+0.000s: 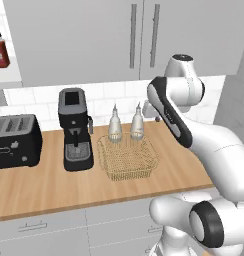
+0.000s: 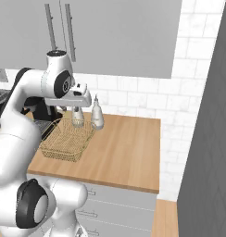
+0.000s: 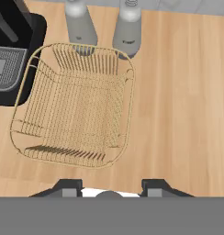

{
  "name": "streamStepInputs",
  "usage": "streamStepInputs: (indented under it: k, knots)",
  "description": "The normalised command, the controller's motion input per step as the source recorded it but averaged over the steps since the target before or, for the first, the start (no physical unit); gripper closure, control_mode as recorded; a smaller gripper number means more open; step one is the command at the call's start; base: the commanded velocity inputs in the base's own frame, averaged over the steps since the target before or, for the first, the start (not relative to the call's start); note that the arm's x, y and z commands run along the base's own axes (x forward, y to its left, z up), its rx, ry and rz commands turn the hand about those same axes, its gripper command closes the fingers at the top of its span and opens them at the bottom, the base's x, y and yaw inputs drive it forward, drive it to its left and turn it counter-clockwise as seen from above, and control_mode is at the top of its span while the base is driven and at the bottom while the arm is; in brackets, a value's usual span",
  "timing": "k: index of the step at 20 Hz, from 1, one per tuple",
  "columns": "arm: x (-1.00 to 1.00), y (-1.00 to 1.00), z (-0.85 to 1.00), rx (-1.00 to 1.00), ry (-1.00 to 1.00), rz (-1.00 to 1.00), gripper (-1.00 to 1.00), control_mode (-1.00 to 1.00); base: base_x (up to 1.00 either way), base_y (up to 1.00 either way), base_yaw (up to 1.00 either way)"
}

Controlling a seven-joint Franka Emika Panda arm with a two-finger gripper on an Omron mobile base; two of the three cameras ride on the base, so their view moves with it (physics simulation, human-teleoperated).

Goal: Open the cabinet, pick up the bread from the cabinet and place it in the basket. Then move the basket to the dining counter.

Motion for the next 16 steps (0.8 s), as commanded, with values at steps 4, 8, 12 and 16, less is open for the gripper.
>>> streamStepInputs:
  k: [4, 8, 12, 16]
  knots:
    - [-0.27, 0.00, -0.03, 0.00, -0.05, 0.00, -1.00, -1.00, 0.00, 0.00, 0.00]
    - [-0.37, 0.04, 0.38, 0.00, -0.37, 0.00, -1.00, -1.00, 0.00, 0.00, 0.00]
    - [-0.02, 0.18, 0.93, 0.00, -0.43, 0.00, -1.00, -1.00, 0.00, 0.00, 0.00]
    - [0.01, 0.11, 1.00, 0.00, -0.36, 0.00, -1.00, -1.00, 0.00, 0.00, 0.00]
